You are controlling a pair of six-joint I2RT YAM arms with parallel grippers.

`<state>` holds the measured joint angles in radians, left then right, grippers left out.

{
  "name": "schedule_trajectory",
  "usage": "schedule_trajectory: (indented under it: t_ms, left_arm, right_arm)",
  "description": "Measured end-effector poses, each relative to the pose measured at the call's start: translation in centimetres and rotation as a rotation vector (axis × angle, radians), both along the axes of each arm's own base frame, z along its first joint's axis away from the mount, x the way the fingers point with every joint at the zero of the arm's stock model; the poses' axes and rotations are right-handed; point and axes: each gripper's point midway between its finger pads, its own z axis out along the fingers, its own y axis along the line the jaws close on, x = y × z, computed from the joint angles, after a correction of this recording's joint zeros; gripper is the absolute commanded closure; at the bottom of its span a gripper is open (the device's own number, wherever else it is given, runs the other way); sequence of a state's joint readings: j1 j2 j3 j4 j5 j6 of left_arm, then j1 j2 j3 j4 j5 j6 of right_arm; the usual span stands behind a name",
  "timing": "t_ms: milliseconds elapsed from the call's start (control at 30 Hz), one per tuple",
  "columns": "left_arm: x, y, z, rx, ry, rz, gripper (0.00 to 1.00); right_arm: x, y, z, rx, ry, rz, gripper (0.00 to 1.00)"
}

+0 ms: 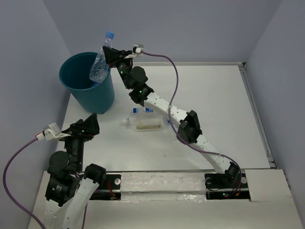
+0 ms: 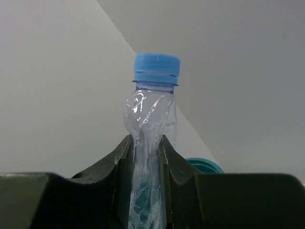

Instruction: Put the plastic bottles in the bin

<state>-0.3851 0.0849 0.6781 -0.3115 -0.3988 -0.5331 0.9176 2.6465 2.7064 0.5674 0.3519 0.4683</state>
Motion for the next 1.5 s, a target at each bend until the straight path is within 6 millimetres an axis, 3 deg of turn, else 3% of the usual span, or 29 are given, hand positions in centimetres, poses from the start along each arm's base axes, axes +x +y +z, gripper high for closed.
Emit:
schedule_trajectory:
  t_ms: [167,333,467,500,600,700,833,967,1067,1167,1233,1300,1367,1500]
  left_arm:
    - [0.0,-0.1,0.0,0.002,0.002,-0.002,0.01]
    - [0.3,-0.2,-0.2,0.007,0.014,-0.004,0.01]
    - [0.5,-0.3,-0.2,0.005,0.016,-0.007,0.01]
    - [0.5,-0.3,-0.2,0.004,0.015,-0.007,0.01]
    - [0.6,-0.4,-0.2,0.005,0.017,-0.008,0.01]
    - [1.0,-0.7,-0.3,0.013,0.035,-0.018,0.01]
    - [1.5,-1.5,0.1,0.023,0.049,-0.049,0.01]
    - [2.6,-3.5,0.1,0.031,0.075,-0.132,0.01]
    - [4.0,-6.2,-0.8,0.043,0.124,-0.239,0.01]
    - [5.9,-9.5,-3.2,0.048,0.21,-0.366,0.02]
    - [6.6,-11.5,-5.8,0.048,0.293,-0.443,0.02]
    - [6.7,-13.1,-8.8,0.037,0.375,-0.494,0.02]
    - [6.1,-13.6,-11.4,0.021,0.447,-0.509,0.02]
    - [5.8,-13.7,-12.6,-0.044,0.468,-0.469,0.01]
  right_arm:
    - [0.1,0.1,-0.5,-0.045,-0.034,-0.024,0.66]
    - [0.4,1.4,-3.2,-0.195,-0.049,-0.028,0.6]
    - [0.3,2.4,-5.0,-0.27,-0.05,-0.005,0.43]
    - [0.3,2.7,-5.7,-0.292,-0.047,0.007,0.35]
    - [0.1,3.3,-6.5,-0.336,-0.049,0.035,0.26]
    - [-0.3,3.5,-6.7,-0.379,-0.05,0.055,0.23]
    - [-1.6,2.5,-4.9,-0.45,-0.046,0.072,0.23]
    - [-5.1,-2.1,-1.1,-0.56,-0.019,0.087,0.23]
    - [-9.0,-9.0,3.1,-0.591,-0.012,0.068,0.28]
    - [-12.1,-17.3,3.0,-0.623,0.066,0.039,0.32]
    - [-12.5,-22.3,1.7,-0.634,0.138,-0.007,0.31]
    - [-12.3,-25.8,-2.8,-0.69,0.264,-0.042,0.22]
    - [-12.4,-28.2,-8.3,-0.763,0.412,-0.062,0.12]
    - [-13.8,-30.1,-21.2,-1.001,0.717,-0.032,0.06]
